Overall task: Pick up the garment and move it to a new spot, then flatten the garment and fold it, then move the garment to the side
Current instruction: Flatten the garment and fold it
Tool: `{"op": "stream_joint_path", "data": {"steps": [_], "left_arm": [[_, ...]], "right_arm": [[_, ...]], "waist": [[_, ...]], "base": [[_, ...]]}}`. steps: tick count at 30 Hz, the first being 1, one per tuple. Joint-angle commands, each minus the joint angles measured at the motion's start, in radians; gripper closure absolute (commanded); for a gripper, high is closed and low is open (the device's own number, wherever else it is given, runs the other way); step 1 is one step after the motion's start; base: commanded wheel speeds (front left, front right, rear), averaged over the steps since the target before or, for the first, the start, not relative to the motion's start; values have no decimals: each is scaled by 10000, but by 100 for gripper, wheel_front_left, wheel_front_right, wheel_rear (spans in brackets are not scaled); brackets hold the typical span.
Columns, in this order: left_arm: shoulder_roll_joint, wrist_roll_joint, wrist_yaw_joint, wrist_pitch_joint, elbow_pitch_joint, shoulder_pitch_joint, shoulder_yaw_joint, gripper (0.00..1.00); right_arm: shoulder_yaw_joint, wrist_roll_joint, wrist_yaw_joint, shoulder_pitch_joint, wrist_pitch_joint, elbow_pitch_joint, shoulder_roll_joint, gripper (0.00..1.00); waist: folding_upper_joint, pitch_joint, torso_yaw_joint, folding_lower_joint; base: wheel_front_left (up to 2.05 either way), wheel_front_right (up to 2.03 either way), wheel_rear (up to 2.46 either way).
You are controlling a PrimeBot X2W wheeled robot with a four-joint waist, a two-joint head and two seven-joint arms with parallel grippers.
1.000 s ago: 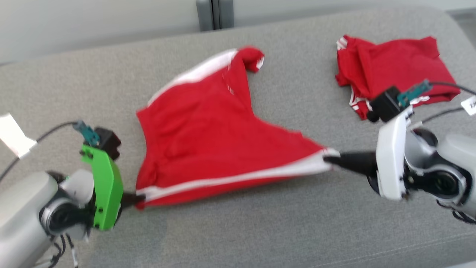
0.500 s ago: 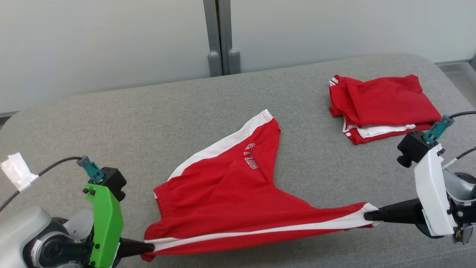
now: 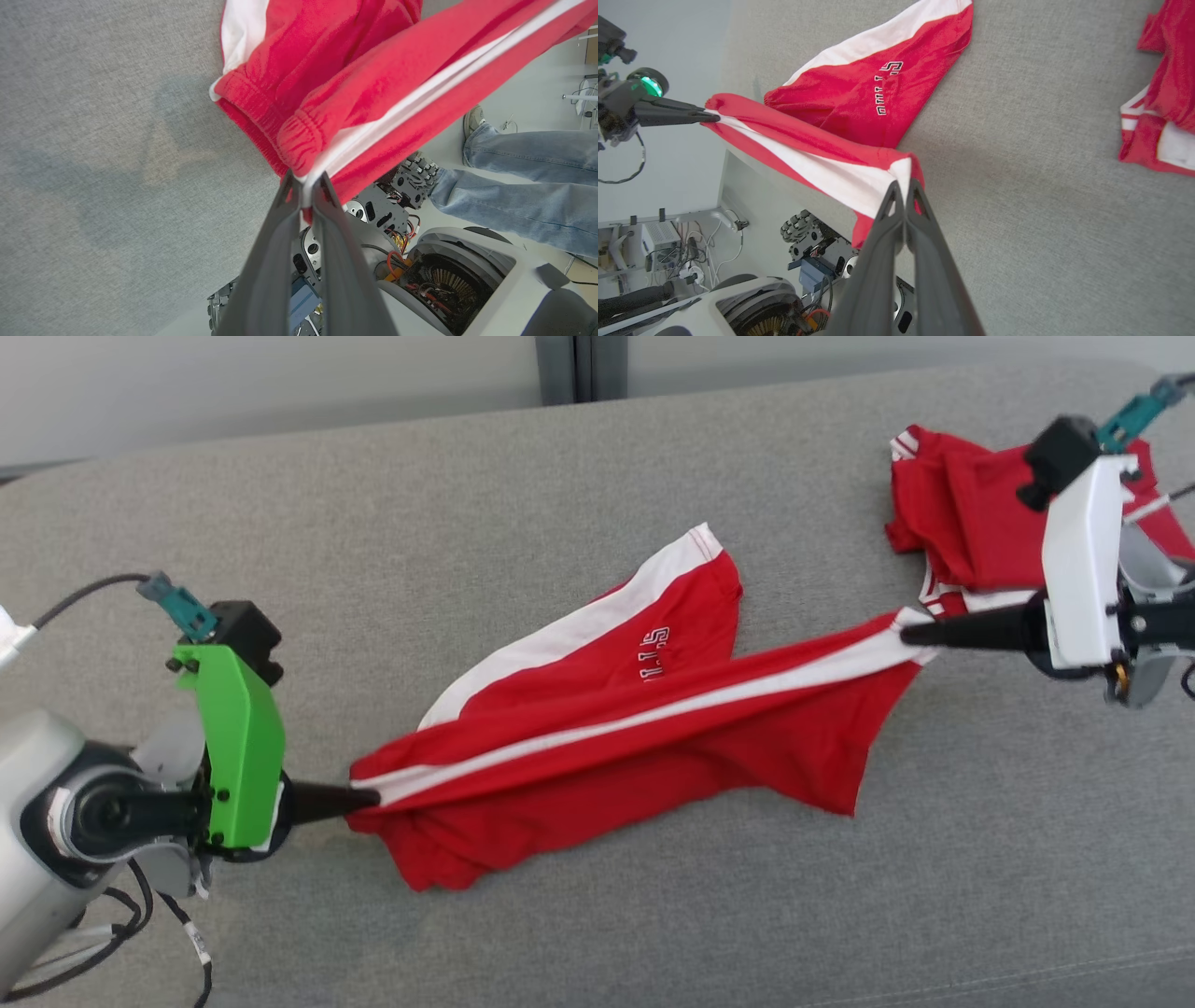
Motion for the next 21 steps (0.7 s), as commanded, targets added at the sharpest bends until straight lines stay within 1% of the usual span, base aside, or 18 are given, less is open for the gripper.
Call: {"op": "stream_joint_path", "data": {"steps": [1,5,11,17,20,21], "left_arm": [[227,16,132,152,358,-228,91,100],[76,-86,98,288,806,-683,335,100],[-432,-165,39,457,1333,-1223,481,100],[-841,-32,-7,706,1577,-1631,421,100],[-1042,-24,-65,675,1718,-1764,455,100],[-1089,-7,-93,670,1762,-1788,462,100]], "right_arm": [[-40,46,-47,-489,76,677,33,100],[25,230,-47,-1516,281,2277,997,100],[178,-262,-46,-2605,754,4670,2492,100],[240,-602,-43,-3141,909,6123,3715,100],[245,-844,-37,-3258,867,6599,4100,100],[249,-900,-37,-3270,817,6750,4234,96]], "waist": [[0,1046,465,1],[0,1555,622,1],[0,2139,896,1],[0,2393,1086,1],[0,2442,1120,1],[0,2455,1125,1]], "base": [[0,0,0],[0,0,0],[0,0,0],[0,0,0],[0,0,0],[0,0,0]]}}
